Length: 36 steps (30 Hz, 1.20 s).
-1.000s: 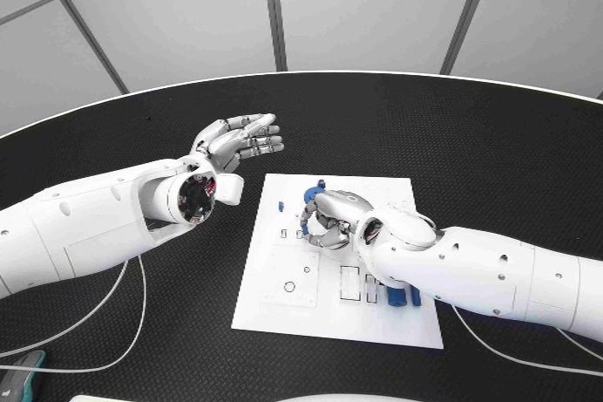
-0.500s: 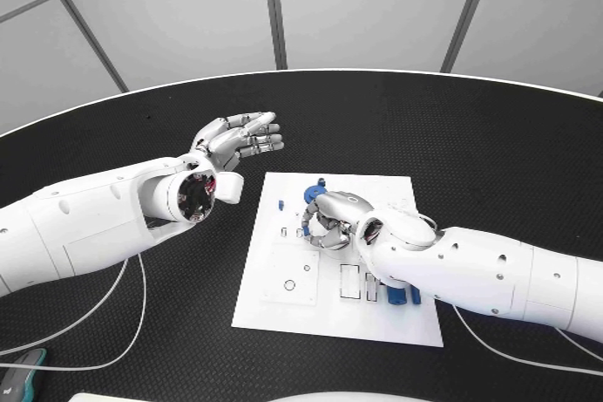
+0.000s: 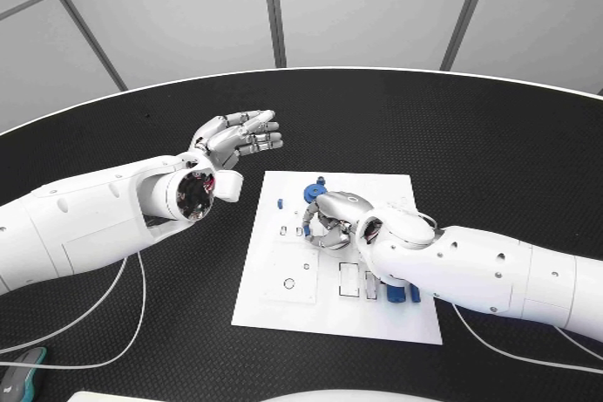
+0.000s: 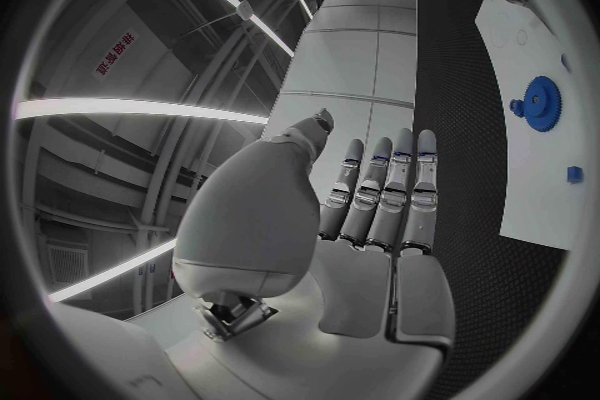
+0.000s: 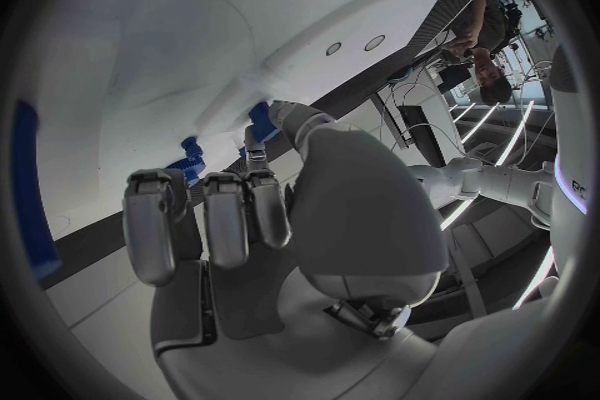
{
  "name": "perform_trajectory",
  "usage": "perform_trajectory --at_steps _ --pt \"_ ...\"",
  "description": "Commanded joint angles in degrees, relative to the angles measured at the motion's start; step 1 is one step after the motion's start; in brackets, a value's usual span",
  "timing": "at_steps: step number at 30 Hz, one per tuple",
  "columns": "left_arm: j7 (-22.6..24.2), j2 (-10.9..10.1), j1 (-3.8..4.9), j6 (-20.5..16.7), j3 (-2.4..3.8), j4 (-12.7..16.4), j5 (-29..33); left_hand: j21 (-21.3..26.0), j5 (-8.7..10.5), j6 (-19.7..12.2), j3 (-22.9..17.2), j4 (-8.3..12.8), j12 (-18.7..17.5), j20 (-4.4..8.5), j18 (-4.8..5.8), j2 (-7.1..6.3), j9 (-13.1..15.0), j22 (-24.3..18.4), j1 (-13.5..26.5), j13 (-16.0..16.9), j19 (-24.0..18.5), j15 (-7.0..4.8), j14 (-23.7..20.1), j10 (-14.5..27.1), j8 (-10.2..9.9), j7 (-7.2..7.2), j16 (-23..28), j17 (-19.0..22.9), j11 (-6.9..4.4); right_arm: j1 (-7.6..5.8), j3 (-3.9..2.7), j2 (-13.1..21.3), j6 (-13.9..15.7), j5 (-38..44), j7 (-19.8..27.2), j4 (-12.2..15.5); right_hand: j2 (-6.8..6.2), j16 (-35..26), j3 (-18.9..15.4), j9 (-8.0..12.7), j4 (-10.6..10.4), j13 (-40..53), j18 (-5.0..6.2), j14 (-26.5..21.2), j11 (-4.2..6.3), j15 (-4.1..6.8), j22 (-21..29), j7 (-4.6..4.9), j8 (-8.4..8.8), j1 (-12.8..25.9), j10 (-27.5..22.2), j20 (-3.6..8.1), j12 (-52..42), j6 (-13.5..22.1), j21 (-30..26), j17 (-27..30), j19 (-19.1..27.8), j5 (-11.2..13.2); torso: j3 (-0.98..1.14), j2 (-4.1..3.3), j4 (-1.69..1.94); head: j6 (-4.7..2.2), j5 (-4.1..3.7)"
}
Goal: Assemble the parts on the task board
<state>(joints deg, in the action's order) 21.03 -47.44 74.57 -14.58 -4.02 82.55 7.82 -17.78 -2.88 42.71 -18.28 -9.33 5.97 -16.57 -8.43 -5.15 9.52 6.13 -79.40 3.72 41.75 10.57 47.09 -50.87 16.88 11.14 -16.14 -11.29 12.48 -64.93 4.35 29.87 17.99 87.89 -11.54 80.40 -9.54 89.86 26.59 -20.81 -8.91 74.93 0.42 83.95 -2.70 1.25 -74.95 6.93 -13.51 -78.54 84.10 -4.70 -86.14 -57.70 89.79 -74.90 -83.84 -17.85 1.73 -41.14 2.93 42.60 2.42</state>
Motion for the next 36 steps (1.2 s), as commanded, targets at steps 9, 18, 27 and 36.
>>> perform_trajectory --at_steps 9,18,27,36 --pt "0.0 -0.1 0.00 0.0 0.00 0.0 0.0 0.2 -0.16 0.3 -0.4 -0.1 -0.3 -0.04 -0.95 -0.10 -0.1 -0.1 0.3 0.0 0.5 -0.11 -0.1 -0.3 -0.3 4.19 0.2 0.0 0.11 0.01 0.00 0.1 -0.2 0.0 -0.3 0.0 0.48 0.1 0.1 0.0 0.5 11.7 -0.42 6.1 0.33 0.41 -15.1 0.12 -0.37 0.0 3.0 0.37 0.1 -0.3 0.2 -15.1 -6.2 0.4 -0.02 0.01 0.03 0.08 -0.12" --pt "0.0 -0.2 0.00 0.0 0.00 0.0 0.0 0.2 -0.16 0.3 -0.4 -0.1 -0.4 -0.04 -0.94 -0.13 -0.1 -0.1 0.4 0.0 0.5 -0.10 -0.1 -0.3 -0.4 4.21 0.3 -0.1 0.13 0.01 0.00 0.0 -0.2 0.0 -0.3 0.0 0.45 0.1 0.1 0.0 0.5 11.8 -0.42 6.1 0.33 0.41 -15.1 0.13 -0.37 0.0 3.0 0.38 0.0 -0.3 0.2 -15.1 -6.2 0.4 -0.05 -0.01 0.08 0.10 -0.30" --pt "-0.1 -0.3 0.00 0.0 0.00 0.0 0.0 0.2 -0.16 0.3 -0.4 -0.1 -0.4 -0.04 -0.94 -0.13 -0.1 -0.1 0.4 0.0 0.5 -0.10 -0.1 -0.3 -0.4 4.21 0.3 -0.1 0.13 0.01 0.00 0.0 -0.3 0.0 -0.5 -0.2 -0.20 0.1 -0.1 0.1 0.5 11.4 -0.42 6.1 0.12 0.25 -15.1 0.45 -0.06 0.9 2.7 0.31 0.5 0.8 0.2 -15.1 -6.2 0.7 -0.04 0.00 0.04 0.15 -0.32" --pt "-0.2 -0.3 0.00 0.0 0.00 0.1 0.0 0.2 -0.16 0.3 -0.4 -0.1 -0.5 -0.04 -0.94 -0.15 -0.1 -0.1 0.5 0.0 0.5 -0.09 -0.1 -0.3 -0.4 4.22 0.3 -0.1 0.15 0.01 0.00 -0.1 -0.5 0.0 -0.6 -0.2 -0.86 0.1 0.1 0.4 0.7 11.1 -0.42 6.1 -0.41 -0.18 -15.1 1.07 0.62 1.5 2.3 0.00 0.9 2.4 0.2 -15.1 -6.2 1.0 -0.02 0.00 0.07 0.18 -0.35"
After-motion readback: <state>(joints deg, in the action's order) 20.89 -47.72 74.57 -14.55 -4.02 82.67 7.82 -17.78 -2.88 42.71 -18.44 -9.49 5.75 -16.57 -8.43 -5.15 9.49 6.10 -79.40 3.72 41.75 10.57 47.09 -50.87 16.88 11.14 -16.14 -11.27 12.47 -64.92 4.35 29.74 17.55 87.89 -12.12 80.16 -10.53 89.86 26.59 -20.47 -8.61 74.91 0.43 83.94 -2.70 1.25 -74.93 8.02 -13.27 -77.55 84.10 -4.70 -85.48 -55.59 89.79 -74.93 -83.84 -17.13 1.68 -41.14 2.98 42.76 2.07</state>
